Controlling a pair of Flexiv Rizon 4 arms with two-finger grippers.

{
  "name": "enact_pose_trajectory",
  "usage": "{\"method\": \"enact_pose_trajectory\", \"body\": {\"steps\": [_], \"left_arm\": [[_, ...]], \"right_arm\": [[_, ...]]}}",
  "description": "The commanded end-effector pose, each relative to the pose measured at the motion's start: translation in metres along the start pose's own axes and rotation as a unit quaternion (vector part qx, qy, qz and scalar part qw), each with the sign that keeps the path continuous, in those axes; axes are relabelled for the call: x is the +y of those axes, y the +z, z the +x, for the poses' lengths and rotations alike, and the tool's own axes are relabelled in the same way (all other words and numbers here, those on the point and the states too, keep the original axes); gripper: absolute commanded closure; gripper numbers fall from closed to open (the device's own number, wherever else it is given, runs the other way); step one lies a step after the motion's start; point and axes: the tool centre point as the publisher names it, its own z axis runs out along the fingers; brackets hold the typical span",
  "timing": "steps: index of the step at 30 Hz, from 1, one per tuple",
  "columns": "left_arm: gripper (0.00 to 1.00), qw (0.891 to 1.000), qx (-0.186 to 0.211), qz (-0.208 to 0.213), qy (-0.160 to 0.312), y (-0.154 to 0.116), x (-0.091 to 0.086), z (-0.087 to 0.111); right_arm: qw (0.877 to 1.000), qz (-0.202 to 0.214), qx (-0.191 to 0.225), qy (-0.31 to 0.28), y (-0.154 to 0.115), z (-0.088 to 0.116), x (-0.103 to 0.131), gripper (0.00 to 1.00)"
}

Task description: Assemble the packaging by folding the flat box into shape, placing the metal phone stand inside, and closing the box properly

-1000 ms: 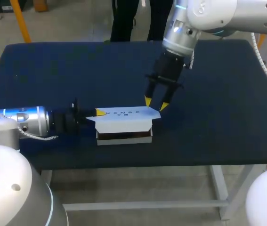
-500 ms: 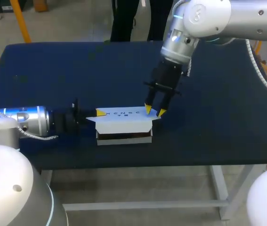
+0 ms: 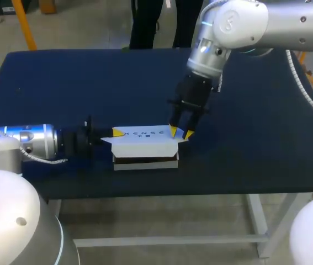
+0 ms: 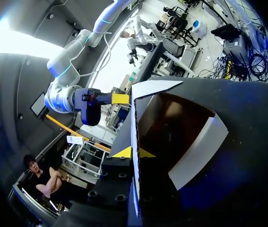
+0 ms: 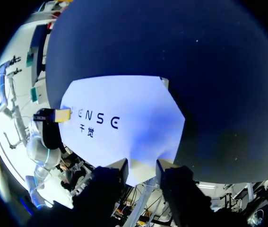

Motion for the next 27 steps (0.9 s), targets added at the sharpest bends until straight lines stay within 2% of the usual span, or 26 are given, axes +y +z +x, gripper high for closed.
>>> {"method": "enact_pose_trajectory", "body": {"steps": [1,3,7,14,27], "left_arm": [[1.00,1.000,-0.002,0.001,0.000,-0.002,0.001,0.002],[0.99,1.000,-0.003,0.001,0.000,-0.003,0.001,0.002],[0.84,1.000,-0.003,0.000,0.001,-0.004,0.001,0.002],[0.72,1.000,-0.003,0.000,0.003,-0.006,-0.001,-0.001],[0.64,1.000,0.005,-0.019,0.014,-0.027,-0.008,0.000]], "right_arm": [[1.000,0.002,0.000,0.000,0.002,-0.002,0.001,0.57],[1.000,0.003,0.002,0.000,0.004,-0.003,0.002,0.58],[1.000,0.005,0.002,0.000,0.006,-0.003,0.002,0.58],[1.000,0.006,0.000,-0.001,0.007,-0.003,0.003,0.58],[1.000,0.007,0.002,0.001,0.007,-0.003,0.004,0.58]]}}
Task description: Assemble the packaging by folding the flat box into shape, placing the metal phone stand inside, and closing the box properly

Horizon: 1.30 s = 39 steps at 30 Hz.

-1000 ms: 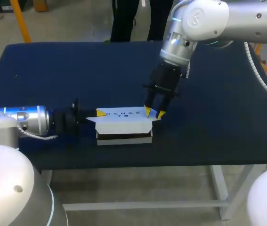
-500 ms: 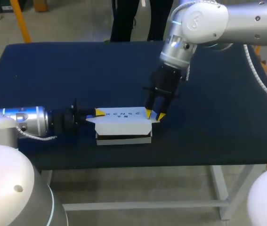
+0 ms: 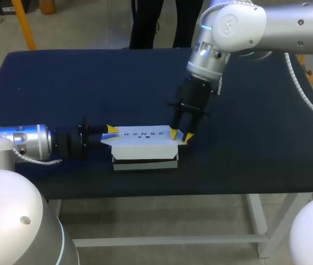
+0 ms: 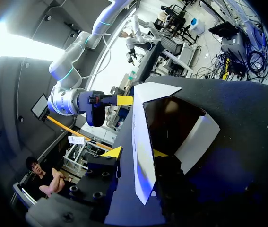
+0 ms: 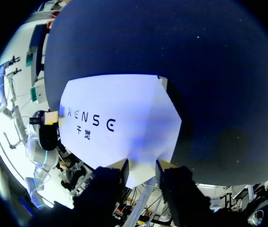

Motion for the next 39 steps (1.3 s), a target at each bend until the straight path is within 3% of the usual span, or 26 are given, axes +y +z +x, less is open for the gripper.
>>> {"method": "enact_pose_trajectory", "body": {"steps": [1,11,14,17,20,25,28,32,39], "left_arm": [[0.62,1.000,0.005,-0.012,0.000,-0.012,-0.008,0.001],[0.59,0.996,0.069,-0.056,0.011,-0.057,-0.023,-0.003],[0.51,0.993,0.102,-0.059,0.000,-0.070,-0.027,-0.009],[0.23,0.988,0.146,-0.054,-0.021,-0.081,-0.029,-0.016],[0.00,0.976,0.206,-0.059,-0.048,-0.087,-0.029,-0.022],[0.00,0.949,0.293,-0.056,-0.099,-0.089,-0.027,-0.034],[0.00,0.925,0.354,-0.063,-0.124,-0.089,-0.028,-0.038],[0.00,0.893,0.407,-0.154,-0.114,-0.089,-0.028,-0.046],[0.00,0.893,0.407,-0.154,-0.114,-0.089,-0.028,-0.046]], "right_arm": [[1.000,0.003,0.000,0.000,0.000,0.001,0.002,0.58],[1.000,0.004,0.005,-0.002,0.001,0.000,0.002,0.58],[1.000,0.004,0.006,-0.003,0.001,-0.001,0.002,0.58],[1.000,0.004,0.007,-0.004,0.001,-0.001,0.002,0.58],[1.000,0.004,0.007,-0.005,0.002,-0.001,0.002,0.58],[1.000,0.002,0.008,-0.004,0.002,-0.002,0.001,0.58],[1.000,0.001,0.008,-0.003,0.002,-0.003,0.000,0.58],[1.000,0.000,0.008,-0.002,0.002,-0.004,0.000,0.56],[1.000,-0.003,0.011,-0.003,0.001,-0.005,-0.002,0.56]]}}
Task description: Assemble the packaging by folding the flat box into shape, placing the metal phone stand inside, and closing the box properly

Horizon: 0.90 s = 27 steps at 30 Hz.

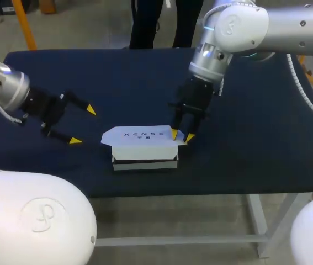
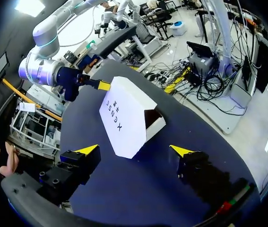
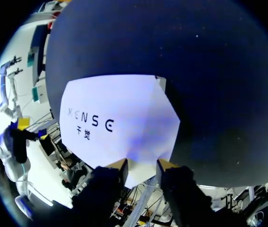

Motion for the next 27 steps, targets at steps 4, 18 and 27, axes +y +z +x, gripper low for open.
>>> {"method": "enact_pose_trajectory", "body": {"steps": [4,18,27], "left_arm": [[0.00,0.994,0.107,-0.036,-0.003,-0.002,-0.013,-0.004],[0.00,0.917,0.053,-0.088,-0.385,0.010,-0.026,-0.039],[0.00,0.917,0.053,-0.088,-0.385,0.010,-0.026,-0.039]], "right_arm": [[1.000,-0.002,0.005,-0.002,0.002,-0.002,-0.002,0.56],[1.000,-0.003,0.012,0.000,0.001,-0.006,0.000,0.56],[1.000,0.000,0.017,-0.002,0.004,-0.006,0.002,0.55]]}}
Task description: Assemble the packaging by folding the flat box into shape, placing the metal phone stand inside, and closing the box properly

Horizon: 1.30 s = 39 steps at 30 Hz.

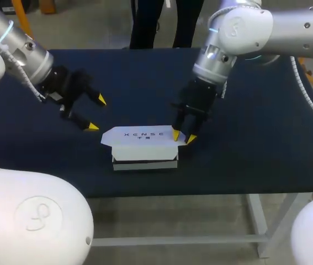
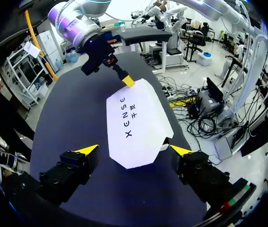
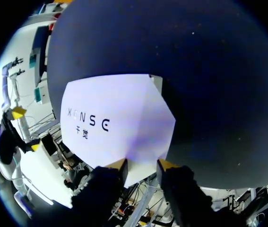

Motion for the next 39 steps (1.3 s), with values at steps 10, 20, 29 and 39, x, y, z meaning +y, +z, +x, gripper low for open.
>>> {"method": "enact_pose_trajectory", "body": {"steps": [10,20,29,39], "left_arm": [[0.00,0.891,-0.071,-0.105,-0.436,0.024,-0.015,-0.020],[0.00,0.799,-0.162,-0.162,-0.556,0.032,-0.016,-0.017],[0.00,0.799,-0.162,-0.162,-0.556,0.032,-0.016,-0.017],[0.00,0.641,-0.060,-0.169,-0.747,0.052,-0.028,-0.031]], "right_arm": [[1.000,0.004,0.009,-0.001,0.002,-0.003,0.002,0.54],[1.000,0.003,0.012,-0.001,0.003,-0.004,0.001,0.54],[1.000,-0.003,0.019,-0.002,0.002,-0.003,0.001,0.53],[1.000,-0.001,0.022,0.003,0.003,-0.006,0.003,0.56]]}}
